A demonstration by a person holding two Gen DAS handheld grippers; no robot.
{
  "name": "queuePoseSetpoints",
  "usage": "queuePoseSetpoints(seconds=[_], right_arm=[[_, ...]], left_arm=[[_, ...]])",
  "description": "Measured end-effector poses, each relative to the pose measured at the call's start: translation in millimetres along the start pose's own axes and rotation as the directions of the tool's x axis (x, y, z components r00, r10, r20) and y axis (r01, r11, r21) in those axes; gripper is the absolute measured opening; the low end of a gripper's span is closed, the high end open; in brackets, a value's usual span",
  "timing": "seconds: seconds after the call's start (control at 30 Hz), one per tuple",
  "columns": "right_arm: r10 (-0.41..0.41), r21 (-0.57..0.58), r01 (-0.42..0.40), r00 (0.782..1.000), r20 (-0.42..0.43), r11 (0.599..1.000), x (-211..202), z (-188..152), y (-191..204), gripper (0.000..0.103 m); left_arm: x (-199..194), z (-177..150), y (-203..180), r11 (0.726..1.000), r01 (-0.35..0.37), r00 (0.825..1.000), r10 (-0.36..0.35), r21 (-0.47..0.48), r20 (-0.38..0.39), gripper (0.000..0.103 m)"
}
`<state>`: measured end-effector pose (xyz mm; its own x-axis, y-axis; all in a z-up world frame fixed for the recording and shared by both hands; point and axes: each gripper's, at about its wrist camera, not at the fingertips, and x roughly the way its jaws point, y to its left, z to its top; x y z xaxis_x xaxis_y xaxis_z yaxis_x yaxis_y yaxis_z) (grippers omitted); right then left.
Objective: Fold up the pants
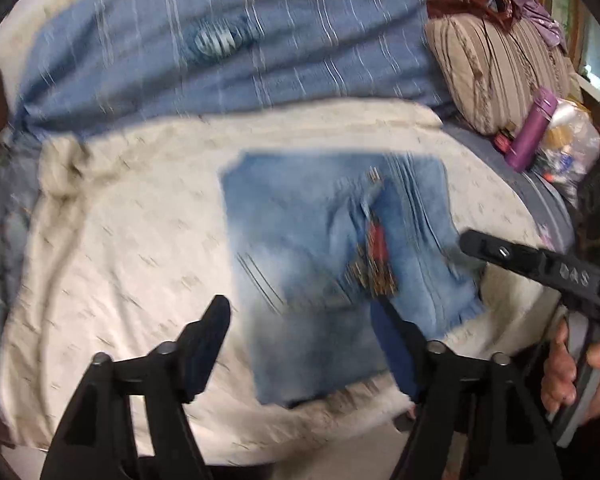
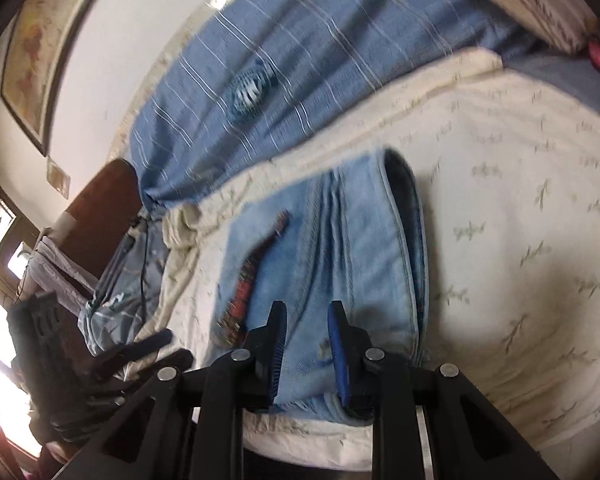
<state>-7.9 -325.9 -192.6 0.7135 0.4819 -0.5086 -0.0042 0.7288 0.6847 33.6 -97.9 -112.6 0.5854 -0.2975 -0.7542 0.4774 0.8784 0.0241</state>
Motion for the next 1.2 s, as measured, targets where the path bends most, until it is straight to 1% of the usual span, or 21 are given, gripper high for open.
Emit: queuePoseSetpoints(seconds=[0.07, 0.13, 0.17, 0.2, 0.27, 0.37, 0.53, 0.63, 0.73, 0.8, 0.83, 0.97, 1.07, 1.13, 1.2], right_arm=[[0.020, -0.017, -0.019, 0.999, 0.047, 1.000, -8.0, 2.1, 5.2, 0.025], [0.031, -0.020, -0.029, 0.996, 0.089, 0.999, -15.2, 4.1, 7.9, 0.030], [0.032, -0.019, -0.030, 0.994, 0.108, 0.999, -18.5, 4.9, 8.4, 0.037], [0.033, -0.017, -0.031, 0.992, 0.123, 0.999, -20.9, 5.4, 8.8, 0.053], [0.030, 0.005, -0.031, 0.984, 0.173, 1.000, -28.1, 5.7, 8.4, 0.071], [0.035, 0.008, -0.038, 0.976, 0.216, 0.999, -35.3, 7.9, 8.3, 0.071], [0.032, 0.037, -0.041, 0.974, 0.222, 0.998, -36.0, 11.9, 3.1, 0.071], [0.034, 0.028, -0.041, 0.974, 0.222, 0.999, -35.1, 12.9, 3.2, 0.071], [0.037, 0.017, -0.041, 0.980, 0.196, 0.999, -28.6, 11.5, 4.8, 0.071], [0.038, 0.013, -0.041, 0.984, 0.173, 0.999, -23.3, 10.7, 6.1, 0.071], [0.036, 0.016, -0.039, 0.987, 0.157, 0.999, -19.8, 11.0, 5.7, 0.071], [0.027, 0.070, -0.033, 0.996, 0.086, 0.997, -3.6, 11.2, -3.3, 0.071], [0.008, 0.129, -0.012, 1.000, 0.031, 0.992, 9.4, 10.3, -14.4, 0.071], [-0.001, 0.174, 0.003, 1.000, -0.008, 0.985, 17.6, 8.1, -23.4, 0.071], [0.004, 0.216, 0.004, 0.999, -0.036, 0.976, 24.9, 7.6, -31.7, 0.070]], left_arm=[[-12.7, 8.7, 0.3, 0.998, -0.061, 0.997, 0.060, 0.019, 0.058, 0.077], [-21.2, 13.3, 2.5, 0.994, -0.104, 0.991, 0.102, 0.025, 0.088, 0.080], [-25.1, 15.5, 3.0, 0.992, -0.123, 0.988, 0.120, 0.022, 0.101, 0.084], [-28.6, 17.2, 4.9, 0.991, -0.136, 0.985, 0.133, 0.017, 0.114, 0.085], [-34.0, 19.6, 7.6, 0.988, -0.157, 0.978, 0.154, 0.008, 0.142, 0.087], [-36.7, 23.2, 8.2, 0.983, -0.186, 0.970, 0.182, 0.010, 0.158, 0.088], [-37.5, 22.7, 6.0, 0.976, -0.217, 0.963, 0.213, 0.006, 0.163, 0.088], [-35.6, 22.4, 5.8, 0.977, -0.214, 0.965, 0.211, 0.006, 0.156, 0.088], [-29.2, 21.6, 3.6, 0.979, -0.206, 0.969, 0.203, 0.010, 0.140, 0.088], [-21.2, 18.7, 2.6, 0.980, -0.196, 0.975, 0.193, 0.015, 0.112, 0.088], [-13.9, 16.7, 2.5, 0.982, -0.188, 0.979, 0.187, 0.014, 0.084, 0.088], [14.8, 4.8, 2.7, 0.985, -0.170, 0.985, 0.170, -0.005, -0.014, 0.088], [33.9, -3.4, 3.5, 0.986, -0.165, 0.983, 0.163, -0.020, -0.081, 0.088], [44.8, -7.0, 3.3, 0.985, -0.171, 0.979, 0.168, -0.016, -0.119, 0.088], [52.5, -10.1, 1.6, 0.985, -0.170, 0.977, 0.168, -0.007, -0.135, 0.088]])
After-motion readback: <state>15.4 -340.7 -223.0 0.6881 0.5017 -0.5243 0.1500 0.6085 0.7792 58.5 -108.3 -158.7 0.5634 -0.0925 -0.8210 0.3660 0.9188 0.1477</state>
